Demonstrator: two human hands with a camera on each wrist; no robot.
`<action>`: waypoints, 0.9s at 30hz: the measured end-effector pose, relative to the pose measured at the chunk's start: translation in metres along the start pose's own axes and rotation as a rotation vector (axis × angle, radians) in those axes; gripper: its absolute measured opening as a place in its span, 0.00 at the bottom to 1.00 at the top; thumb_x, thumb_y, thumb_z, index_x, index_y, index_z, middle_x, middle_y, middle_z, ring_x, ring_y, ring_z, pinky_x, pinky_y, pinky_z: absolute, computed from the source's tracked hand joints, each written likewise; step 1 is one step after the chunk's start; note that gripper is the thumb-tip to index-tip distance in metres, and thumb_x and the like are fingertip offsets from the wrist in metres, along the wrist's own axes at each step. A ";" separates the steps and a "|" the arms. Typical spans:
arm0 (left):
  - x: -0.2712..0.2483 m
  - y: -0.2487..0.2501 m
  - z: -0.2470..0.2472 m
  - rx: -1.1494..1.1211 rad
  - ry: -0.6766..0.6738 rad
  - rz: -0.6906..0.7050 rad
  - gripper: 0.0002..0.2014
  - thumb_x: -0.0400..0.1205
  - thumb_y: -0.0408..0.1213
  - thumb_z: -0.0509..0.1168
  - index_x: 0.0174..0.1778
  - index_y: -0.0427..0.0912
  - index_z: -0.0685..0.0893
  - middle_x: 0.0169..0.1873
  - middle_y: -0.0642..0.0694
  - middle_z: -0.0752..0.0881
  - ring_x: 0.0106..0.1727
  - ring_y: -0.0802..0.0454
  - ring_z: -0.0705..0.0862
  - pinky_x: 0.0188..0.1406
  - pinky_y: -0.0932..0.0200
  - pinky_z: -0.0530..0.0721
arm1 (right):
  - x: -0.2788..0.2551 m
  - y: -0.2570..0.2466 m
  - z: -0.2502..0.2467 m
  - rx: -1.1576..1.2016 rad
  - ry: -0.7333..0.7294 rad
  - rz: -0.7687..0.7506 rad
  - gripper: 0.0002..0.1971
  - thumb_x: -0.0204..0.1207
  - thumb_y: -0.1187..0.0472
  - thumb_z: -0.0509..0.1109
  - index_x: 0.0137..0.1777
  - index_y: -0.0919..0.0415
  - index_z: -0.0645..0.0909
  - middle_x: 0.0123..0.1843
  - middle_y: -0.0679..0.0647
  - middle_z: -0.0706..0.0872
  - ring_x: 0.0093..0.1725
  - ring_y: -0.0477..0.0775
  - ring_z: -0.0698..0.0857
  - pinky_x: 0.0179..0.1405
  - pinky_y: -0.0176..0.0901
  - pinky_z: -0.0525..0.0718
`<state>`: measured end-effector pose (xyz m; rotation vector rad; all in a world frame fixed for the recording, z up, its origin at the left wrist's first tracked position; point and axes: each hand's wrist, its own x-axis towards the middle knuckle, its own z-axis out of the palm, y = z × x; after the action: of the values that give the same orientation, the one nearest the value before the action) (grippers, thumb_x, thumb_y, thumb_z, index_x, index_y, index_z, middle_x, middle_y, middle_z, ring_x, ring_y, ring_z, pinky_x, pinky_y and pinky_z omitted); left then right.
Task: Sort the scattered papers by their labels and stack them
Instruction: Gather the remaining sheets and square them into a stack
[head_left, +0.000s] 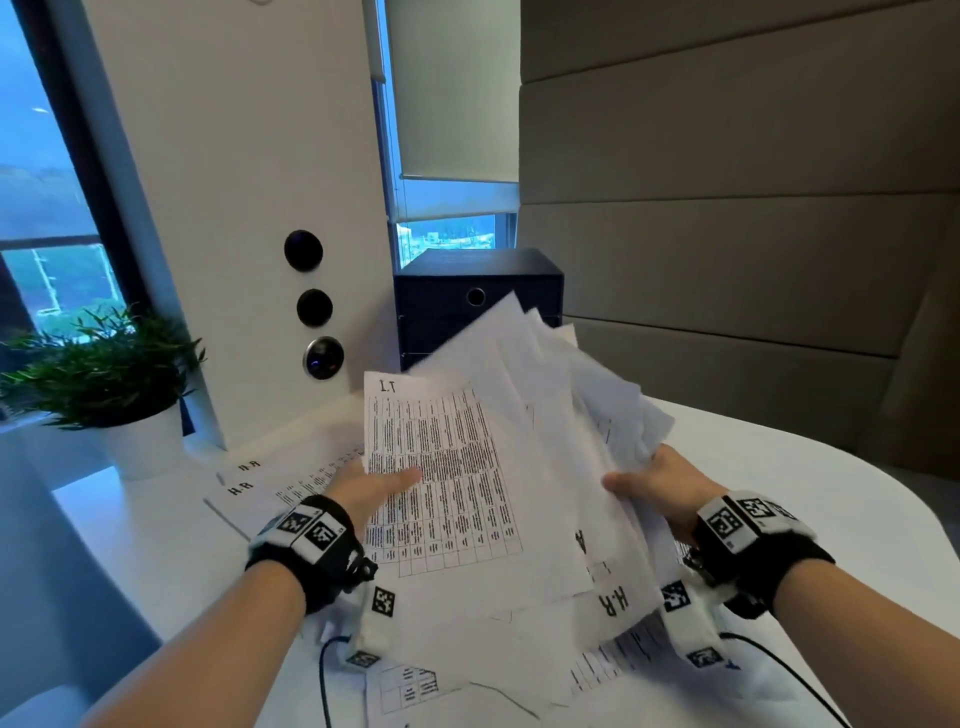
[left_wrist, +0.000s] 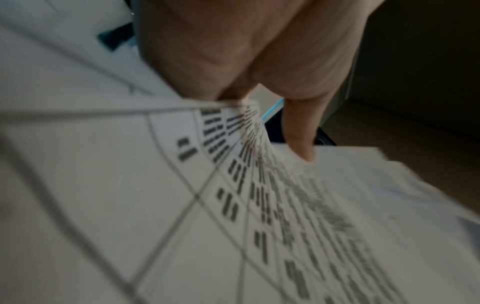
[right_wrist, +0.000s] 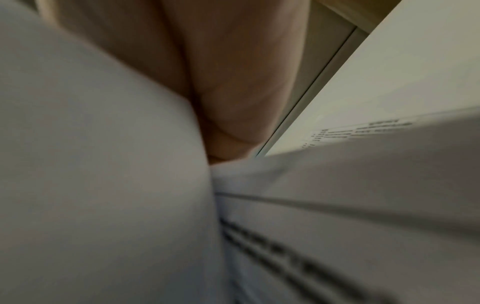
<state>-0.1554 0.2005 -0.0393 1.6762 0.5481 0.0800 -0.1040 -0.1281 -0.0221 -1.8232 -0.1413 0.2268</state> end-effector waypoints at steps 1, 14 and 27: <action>0.002 0.000 -0.004 -0.056 -0.031 0.018 0.66 0.45 0.55 0.87 0.79 0.44 0.63 0.78 0.40 0.69 0.78 0.37 0.66 0.74 0.30 0.62 | -0.003 0.002 -0.002 0.057 0.010 -0.019 0.16 0.69 0.70 0.77 0.57 0.67 0.82 0.47 0.63 0.92 0.45 0.66 0.91 0.49 0.63 0.89; -0.013 0.038 -0.006 -0.054 0.071 0.358 0.47 0.55 0.56 0.85 0.69 0.48 0.76 0.63 0.50 0.84 0.67 0.46 0.80 0.67 0.38 0.76 | -0.017 -0.045 0.002 0.269 0.153 -0.336 0.12 0.67 0.70 0.79 0.51 0.68 0.87 0.47 0.64 0.92 0.48 0.64 0.91 0.52 0.70 0.86; -0.079 0.093 0.019 -0.138 0.415 0.767 0.30 0.71 0.35 0.78 0.67 0.42 0.75 0.51 0.55 0.84 0.48 0.61 0.85 0.46 0.75 0.80 | -0.037 -0.072 0.016 0.396 0.100 -0.533 0.23 0.65 0.54 0.81 0.58 0.60 0.83 0.52 0.51 0.91 0.56 0.52 0.89 0.69 0.61 0.79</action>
<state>-0.1897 0.1448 0.0654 1.6553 0.1639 1.0143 -0.1420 -0.1020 0.0464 -1.3436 -0.4691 -0.2019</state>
